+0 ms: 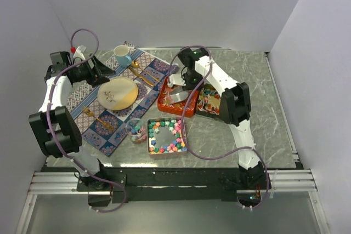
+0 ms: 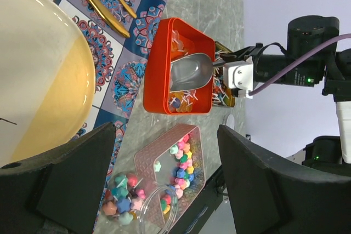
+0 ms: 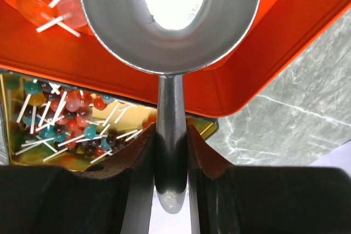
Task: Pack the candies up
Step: Scoop the fake candies from the storage box.
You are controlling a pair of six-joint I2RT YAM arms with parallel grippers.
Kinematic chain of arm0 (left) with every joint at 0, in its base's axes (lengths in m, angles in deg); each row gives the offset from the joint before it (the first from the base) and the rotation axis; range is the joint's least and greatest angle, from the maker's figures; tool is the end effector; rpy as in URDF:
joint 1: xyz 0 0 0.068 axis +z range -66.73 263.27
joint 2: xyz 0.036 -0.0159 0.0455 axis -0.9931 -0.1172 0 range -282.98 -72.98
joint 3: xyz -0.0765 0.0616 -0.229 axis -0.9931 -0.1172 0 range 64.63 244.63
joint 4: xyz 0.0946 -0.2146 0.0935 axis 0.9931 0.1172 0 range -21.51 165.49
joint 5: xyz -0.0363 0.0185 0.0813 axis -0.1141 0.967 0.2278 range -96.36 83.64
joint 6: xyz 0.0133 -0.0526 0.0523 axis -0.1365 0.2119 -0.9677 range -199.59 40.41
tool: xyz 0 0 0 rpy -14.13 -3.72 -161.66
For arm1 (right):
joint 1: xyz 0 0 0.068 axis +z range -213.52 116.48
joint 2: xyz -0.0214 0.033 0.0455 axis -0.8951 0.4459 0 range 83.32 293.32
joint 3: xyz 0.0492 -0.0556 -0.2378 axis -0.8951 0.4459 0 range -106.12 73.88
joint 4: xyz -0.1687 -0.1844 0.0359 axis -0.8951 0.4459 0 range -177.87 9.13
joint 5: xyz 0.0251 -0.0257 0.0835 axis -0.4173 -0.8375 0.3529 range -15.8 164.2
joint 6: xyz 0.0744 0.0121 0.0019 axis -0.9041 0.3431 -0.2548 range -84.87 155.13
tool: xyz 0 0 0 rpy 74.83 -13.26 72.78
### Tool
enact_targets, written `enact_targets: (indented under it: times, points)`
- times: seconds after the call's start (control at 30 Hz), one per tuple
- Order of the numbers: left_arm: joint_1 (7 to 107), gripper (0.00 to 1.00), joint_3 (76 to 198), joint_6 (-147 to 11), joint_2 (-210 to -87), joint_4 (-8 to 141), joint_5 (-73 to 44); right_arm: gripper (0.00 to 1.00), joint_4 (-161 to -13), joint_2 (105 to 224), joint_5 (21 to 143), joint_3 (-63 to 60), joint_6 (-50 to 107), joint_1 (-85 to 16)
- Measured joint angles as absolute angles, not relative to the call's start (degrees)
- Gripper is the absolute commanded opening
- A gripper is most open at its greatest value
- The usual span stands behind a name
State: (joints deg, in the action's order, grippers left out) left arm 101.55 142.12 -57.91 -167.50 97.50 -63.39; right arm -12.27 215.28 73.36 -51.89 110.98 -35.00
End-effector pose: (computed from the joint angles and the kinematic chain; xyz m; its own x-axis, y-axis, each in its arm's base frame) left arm 0.3557 0.0614 0.2625 -0.7764 -0.4682 -0.4219 0.1027 0.5665 -0.8176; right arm 0.3873 0.2093 0.1897 0.2487 -0.9684 -0.0208 -0.9595 -0.2434 -0.1422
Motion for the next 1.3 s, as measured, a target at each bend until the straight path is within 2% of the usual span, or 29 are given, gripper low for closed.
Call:
enact_targets:
  times: [0.23, 0.43, 0.63, 0.83, 1.13, 1.3]
  points:
    - [101.6, 0.81, 141.7, -59.4, -167.4, 99.2, -62.5, 0.00, -11.2, 218.2, 74.9, -55.1, 109.8, -34.1]
    - [101.6, 0.81, 141.6, -61.0, -167.3, 100.9, -61.6, 0.00, -14.9, 216.0, 78.0, -48.4, 109.9, -34.1]
    - [101.2, 0.81, 141.6, -62.2, -167.5, 101.5, -61.1, 0.00, -16.0, 215.5, 81.7, -47.5, 108.3, -35.3]
    - [99.7, 0.81, 142.1, -63.6, -168.5, 102.7, -60.3, 0.00, -18.9, 213.7, 90.3, -44.4, 107.8, -38.4]
    - [99.1, 0.80, 143.8, -66.2, -170.1, 105.2, -59.9, 0.00, -33.9, 204.7, 98.8, -28.3, 104.3, -40.9]
    - [99.1, 0.80, 144.4, -67.2, -170.3, 106.0, -59.3, 0.00, -40.2, 202.2, 101.6, -23.3, 100.9, -41.0]
